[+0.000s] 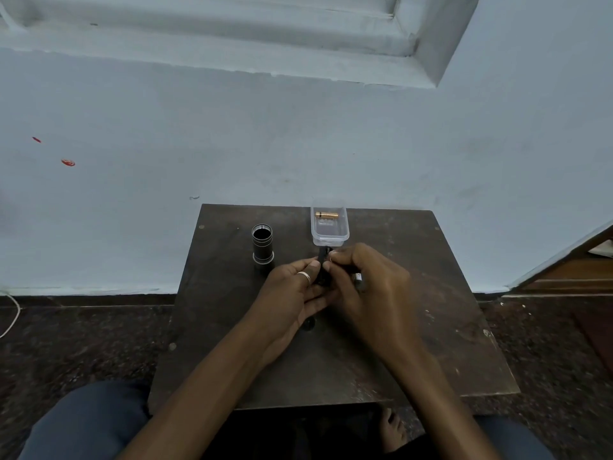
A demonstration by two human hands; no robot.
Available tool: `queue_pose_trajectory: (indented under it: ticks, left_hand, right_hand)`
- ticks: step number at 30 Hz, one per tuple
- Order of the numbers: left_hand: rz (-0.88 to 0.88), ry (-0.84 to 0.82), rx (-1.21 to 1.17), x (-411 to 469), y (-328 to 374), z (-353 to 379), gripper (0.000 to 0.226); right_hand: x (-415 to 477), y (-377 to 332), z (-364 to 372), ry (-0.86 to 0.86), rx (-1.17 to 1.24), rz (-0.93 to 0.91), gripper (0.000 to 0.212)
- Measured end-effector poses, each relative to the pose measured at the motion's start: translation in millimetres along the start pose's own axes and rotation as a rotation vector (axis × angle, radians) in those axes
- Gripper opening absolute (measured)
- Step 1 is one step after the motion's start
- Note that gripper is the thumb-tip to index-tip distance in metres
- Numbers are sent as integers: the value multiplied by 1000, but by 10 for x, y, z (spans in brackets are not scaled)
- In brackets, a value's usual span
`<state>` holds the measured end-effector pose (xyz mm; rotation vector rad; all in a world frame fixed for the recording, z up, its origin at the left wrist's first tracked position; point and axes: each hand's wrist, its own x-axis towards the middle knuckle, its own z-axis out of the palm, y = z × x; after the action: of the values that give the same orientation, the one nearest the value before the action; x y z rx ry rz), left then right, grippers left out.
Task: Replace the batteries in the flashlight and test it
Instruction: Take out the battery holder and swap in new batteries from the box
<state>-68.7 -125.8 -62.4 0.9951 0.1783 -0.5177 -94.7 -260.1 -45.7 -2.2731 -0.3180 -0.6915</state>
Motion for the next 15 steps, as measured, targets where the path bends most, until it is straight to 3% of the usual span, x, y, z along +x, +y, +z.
queue_pose_trajectory:
  ticks: [8, 15]
  left_hand:
    - [-2, 29, 20, -10, 6, 14, 28]
    - [-1, 11, -18, -21, 60, 31, 27]
  right_hand:
    - [-29, 69, 12, -104, 35, 8, 8]
    - [28, 90, -6, -164, 168, 305, 54]
